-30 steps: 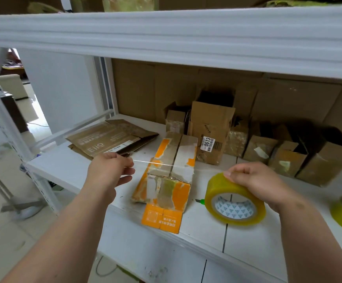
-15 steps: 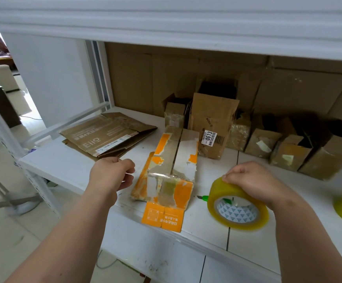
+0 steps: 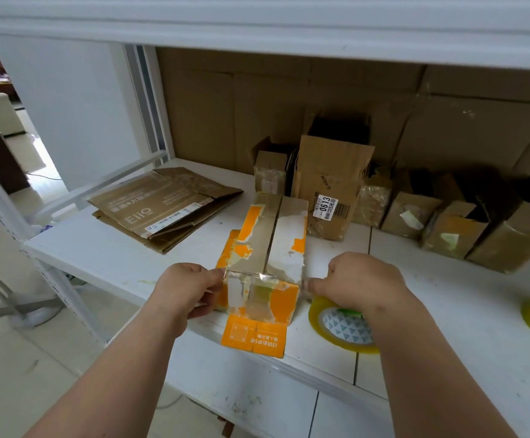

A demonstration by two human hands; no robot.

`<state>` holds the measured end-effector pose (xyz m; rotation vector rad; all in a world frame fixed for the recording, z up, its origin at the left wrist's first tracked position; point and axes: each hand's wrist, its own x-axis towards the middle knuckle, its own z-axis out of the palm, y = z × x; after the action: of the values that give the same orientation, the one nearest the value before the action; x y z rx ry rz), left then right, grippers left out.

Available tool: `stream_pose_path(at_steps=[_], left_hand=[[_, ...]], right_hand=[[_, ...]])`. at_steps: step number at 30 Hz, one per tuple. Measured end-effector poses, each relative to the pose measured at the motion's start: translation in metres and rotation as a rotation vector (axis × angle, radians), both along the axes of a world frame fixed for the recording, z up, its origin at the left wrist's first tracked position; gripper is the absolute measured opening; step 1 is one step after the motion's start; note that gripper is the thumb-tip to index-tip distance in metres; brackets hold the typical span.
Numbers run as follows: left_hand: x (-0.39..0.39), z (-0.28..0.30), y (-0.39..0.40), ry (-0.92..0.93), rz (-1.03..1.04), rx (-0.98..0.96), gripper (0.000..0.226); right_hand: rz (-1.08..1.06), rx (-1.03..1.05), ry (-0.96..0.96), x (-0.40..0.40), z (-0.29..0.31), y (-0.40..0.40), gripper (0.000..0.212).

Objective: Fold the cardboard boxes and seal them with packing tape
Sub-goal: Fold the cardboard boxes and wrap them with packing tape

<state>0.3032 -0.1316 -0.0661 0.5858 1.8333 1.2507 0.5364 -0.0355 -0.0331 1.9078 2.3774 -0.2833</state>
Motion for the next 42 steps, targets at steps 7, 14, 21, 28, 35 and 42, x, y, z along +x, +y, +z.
stream_pose_path(at_steps=[7, 14, 21, 28, 35, 42], left_hand=[[0.005, 0.002, 0.003, 0.099, -0.017, -0.004, 0.016], [0.013, 0.004, -0.001, 0.178, -0.102, 0.125, 0.016], [0.005, 0.006, -0.007, 0.473, -0.246, 0.048, 0.021], [-0.006, 0.036, -0.010, 0.487, -0.588, -0.175, 0.025], [0.032, 0.019, -0.007, 0.502, -0.307, 0.088, 0.048], [0.031, 0.000, -0.005, 0.928, -0.254, 0.159, 0.083]], right_hand=[[-0.017, 0.013, -0.022, -0.008, -0.002, 0.000, 0.053], [-0.002, 0.019, 0.000, -0.013, 0.003, -0.004, 0.034], [-0.002, 0.056, -0.005, -0.014, 0.001, -0.006, 0.038], [-0.022, 0.036, -0.009, -0.012, 0.004, -0.006, 0.049], [0.034, 0.053, 0.007, -0.005, 0.000, -0.008, 0.039], [0.123, -0.133, 0.294, 0.004, 0.011, -0.019, 0.045]])
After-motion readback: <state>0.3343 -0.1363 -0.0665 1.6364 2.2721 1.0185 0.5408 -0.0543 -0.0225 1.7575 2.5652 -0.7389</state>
